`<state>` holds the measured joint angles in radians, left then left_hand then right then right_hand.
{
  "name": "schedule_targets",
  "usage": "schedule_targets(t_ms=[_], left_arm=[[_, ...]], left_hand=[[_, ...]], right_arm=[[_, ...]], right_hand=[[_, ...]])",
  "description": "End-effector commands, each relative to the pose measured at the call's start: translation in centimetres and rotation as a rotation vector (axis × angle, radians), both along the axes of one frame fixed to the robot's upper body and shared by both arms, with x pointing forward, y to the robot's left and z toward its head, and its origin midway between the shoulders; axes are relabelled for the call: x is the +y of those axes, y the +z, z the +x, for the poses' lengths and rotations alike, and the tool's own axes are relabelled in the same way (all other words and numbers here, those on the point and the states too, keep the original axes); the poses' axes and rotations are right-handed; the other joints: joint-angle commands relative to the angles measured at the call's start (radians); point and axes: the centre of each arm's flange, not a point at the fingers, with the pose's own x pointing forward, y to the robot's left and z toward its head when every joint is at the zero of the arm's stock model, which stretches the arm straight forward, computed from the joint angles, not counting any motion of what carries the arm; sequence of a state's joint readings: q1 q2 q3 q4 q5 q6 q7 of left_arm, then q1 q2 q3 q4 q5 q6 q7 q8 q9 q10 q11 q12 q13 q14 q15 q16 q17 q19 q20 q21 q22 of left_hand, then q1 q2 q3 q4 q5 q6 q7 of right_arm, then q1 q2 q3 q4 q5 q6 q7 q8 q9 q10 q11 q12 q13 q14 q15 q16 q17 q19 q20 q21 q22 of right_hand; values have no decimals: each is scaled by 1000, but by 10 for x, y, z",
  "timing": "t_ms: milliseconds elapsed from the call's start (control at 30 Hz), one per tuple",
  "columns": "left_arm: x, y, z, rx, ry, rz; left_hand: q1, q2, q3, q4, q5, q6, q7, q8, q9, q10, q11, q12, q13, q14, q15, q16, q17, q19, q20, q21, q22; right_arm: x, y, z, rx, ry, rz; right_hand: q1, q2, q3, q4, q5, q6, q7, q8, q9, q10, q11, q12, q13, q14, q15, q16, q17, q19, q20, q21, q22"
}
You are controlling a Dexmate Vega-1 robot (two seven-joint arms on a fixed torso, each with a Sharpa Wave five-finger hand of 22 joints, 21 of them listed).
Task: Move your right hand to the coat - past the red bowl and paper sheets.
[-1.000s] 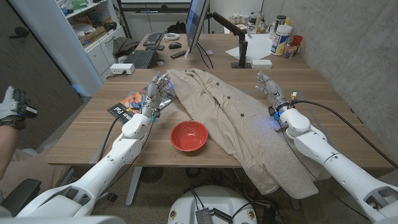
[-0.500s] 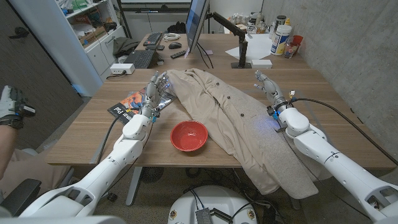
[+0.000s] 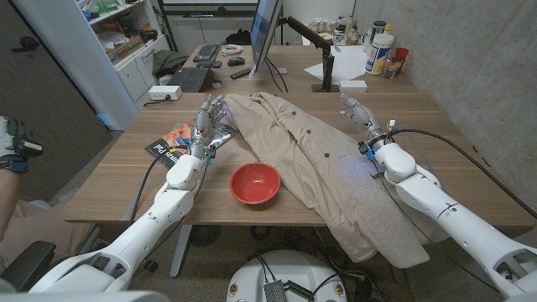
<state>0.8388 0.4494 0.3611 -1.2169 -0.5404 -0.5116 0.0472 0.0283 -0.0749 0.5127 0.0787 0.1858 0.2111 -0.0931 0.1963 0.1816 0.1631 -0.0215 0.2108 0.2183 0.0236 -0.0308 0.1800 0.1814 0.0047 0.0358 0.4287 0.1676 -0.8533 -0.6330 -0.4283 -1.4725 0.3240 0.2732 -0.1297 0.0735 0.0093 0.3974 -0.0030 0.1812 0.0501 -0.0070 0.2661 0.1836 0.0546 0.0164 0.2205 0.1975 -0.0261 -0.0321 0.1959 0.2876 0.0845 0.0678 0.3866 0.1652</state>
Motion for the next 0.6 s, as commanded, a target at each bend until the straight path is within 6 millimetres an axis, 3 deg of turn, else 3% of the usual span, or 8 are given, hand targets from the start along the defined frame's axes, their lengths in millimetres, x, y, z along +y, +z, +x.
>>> schedule_targets(t_ms=[33,367,600], left_arm=[[0,1,-5,-59,65,39],[0,1,-6,-59,66,26],[0,1,-6,-54,62,23]], left_hand=[[12,1,1,-6,8,12,-1,0,2,-1,1,-3,-1,-6,-15,-2,-1,-4,1,-5,2],[13,1,0,-8,8,10,-1,-1,2,1,-1,-1,-3,-5,-19,1,-1,-1,-2,-10,2],[14,1,0,-9,8,9,-1,-2,2,2,0,0,-4,-3,-18,2,-1,1,0,-12,2]], right_arm=[[9,4,-2,-18,-49,-74],[17,12,-9,-57,-92,-169],[24,13,-13,-79,-122,-222]], right_hand=[[6,-4,-1,-4,-1,6,-3,-4,4,-9,-2,-8,2,-10,-12,-2,0,-3,-4,-4,3],[-2,0,-10,-5,0,1,-9,-18,4,-24,-21,-16,1,-22,-21,-1,-9,-18,-21,-26,3],[-2,0,-14,-8,0,-6,-7,-27,5,-34,-13,-20,0,-37,-17,-4,-15,-27,-24,-38,3]])
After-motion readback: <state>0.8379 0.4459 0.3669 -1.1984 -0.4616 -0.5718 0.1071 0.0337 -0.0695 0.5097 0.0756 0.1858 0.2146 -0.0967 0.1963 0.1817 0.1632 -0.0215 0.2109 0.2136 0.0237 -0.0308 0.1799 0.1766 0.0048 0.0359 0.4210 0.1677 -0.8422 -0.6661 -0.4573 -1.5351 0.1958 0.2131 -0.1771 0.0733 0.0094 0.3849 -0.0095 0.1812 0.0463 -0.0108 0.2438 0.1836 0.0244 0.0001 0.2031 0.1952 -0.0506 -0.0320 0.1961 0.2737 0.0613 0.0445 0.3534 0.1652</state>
